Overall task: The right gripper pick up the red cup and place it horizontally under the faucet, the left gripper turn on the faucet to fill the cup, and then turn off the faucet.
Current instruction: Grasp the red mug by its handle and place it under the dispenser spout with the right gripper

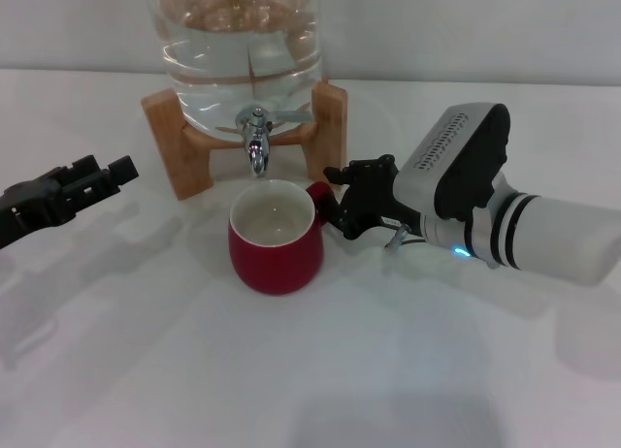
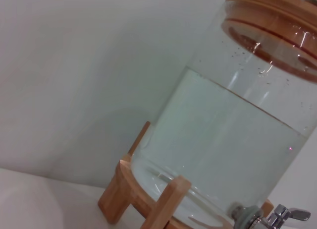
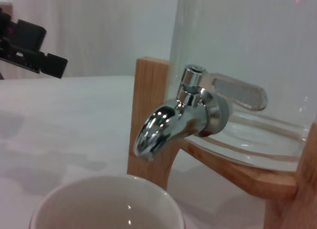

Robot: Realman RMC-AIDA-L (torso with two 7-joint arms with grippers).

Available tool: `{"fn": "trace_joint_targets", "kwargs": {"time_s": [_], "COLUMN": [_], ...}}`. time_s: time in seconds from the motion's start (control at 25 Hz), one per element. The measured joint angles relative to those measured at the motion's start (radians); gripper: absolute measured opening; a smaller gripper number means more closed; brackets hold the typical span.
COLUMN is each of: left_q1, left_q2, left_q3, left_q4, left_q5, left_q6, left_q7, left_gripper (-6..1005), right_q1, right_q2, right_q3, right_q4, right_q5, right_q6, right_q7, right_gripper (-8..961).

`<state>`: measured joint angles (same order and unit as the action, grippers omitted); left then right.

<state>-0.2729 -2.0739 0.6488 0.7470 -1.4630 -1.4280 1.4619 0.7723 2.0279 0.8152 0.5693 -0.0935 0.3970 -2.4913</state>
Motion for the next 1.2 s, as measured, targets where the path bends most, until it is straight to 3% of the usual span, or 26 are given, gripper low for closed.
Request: {"fn": "trace_joint_targets", "kwargs": {"time_s": [0.44,1.2], "left_q1": [-0.002,-0.003], "left_q2": [0.000,0.000], "left_q3": [0.000,0.000], "left_q4": [0.000,0.000], "left_q5": [-0.003,0.003], "left_q6": [-0.003,-0.003], "left_q7": [0.000,0.000], "left_gripper": [858,857], "right_q1": [0.022,0.015], "right_q2": [0.000,-0.001], "right_q3": [-0.046,-0.040], "right_q4": [-0.012,-0.010], "right_q5": [0.001,0.002], "right_q6": [-0.010,-0.002], "right_q7": [0.023,0.026], "right_gripper": [313,314]}}
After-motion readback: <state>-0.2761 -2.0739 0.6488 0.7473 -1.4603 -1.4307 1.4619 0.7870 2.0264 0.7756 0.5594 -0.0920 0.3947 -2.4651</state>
